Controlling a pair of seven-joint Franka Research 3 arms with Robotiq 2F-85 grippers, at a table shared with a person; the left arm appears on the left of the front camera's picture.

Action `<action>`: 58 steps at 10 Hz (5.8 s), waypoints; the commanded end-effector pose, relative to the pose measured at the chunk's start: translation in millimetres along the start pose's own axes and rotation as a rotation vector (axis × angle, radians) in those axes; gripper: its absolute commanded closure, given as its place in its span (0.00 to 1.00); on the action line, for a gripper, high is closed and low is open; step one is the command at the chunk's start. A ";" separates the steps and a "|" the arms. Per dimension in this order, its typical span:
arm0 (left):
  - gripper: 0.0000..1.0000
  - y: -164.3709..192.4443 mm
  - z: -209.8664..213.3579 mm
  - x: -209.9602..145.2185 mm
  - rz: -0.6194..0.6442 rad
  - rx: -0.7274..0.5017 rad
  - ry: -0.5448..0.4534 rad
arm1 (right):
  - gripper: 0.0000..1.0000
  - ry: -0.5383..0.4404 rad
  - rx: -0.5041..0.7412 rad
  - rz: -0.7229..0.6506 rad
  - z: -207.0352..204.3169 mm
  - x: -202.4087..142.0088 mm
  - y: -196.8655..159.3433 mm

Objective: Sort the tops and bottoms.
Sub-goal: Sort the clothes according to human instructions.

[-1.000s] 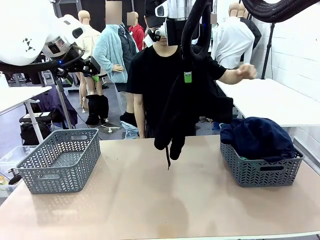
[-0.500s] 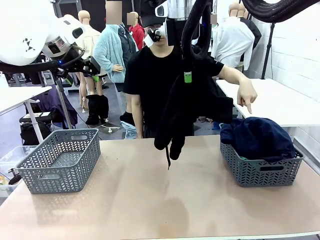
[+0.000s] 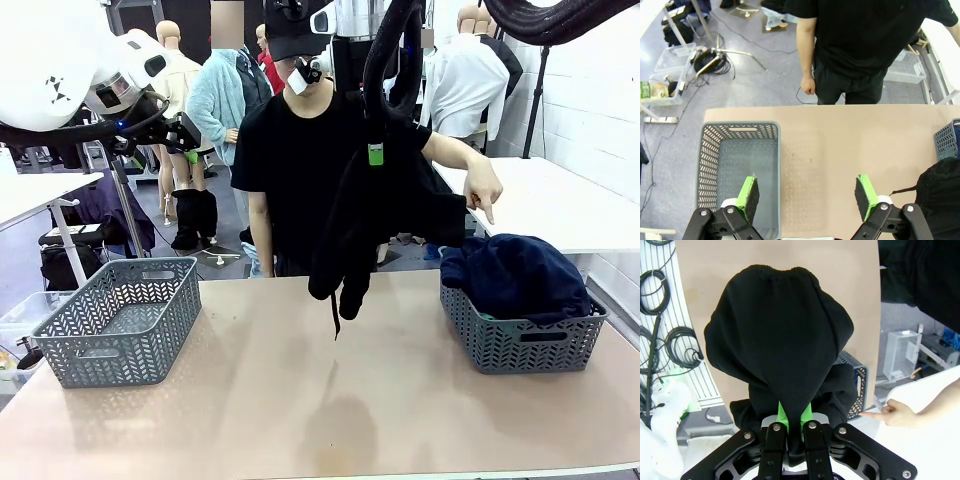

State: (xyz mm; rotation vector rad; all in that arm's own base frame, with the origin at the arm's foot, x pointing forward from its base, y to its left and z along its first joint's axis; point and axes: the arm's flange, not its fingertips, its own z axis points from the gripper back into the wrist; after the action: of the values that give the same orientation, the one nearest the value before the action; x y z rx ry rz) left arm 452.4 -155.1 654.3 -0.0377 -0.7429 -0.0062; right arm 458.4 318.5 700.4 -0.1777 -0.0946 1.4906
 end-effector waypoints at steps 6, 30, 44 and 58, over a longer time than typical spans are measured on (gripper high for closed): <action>0.00 -1.4 0.5 0.2 0.021 0.013 0.001 | 1.00 -0.013 -0.011 0.008 2.4 -2.4 -0.1; 0.00 -1.4 0.5 0.2 0.021 0.013 0.001 | 1.00 -0.204 0.185 -0.773 -184.6 -280.2 -114.2; 0.00 -1.4 0.5 0.2 0.021 0.013 0.001 | 0.00 -0.160 0.090 -0.835 -167.0 -270.2 -67.5; 0.00 -1.4 0.5 0.2 0.021 0.013 0.001 | 0.00 -0.223 -0.158 -0.725 -18.2 -177.4 -28.9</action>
State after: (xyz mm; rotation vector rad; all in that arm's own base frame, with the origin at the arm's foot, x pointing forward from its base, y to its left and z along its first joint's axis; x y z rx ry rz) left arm 452.4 -155.4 654.2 -0.0366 -0.7432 -0.0065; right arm 479.5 136.0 699.9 -0.0965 -0.4133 0.7632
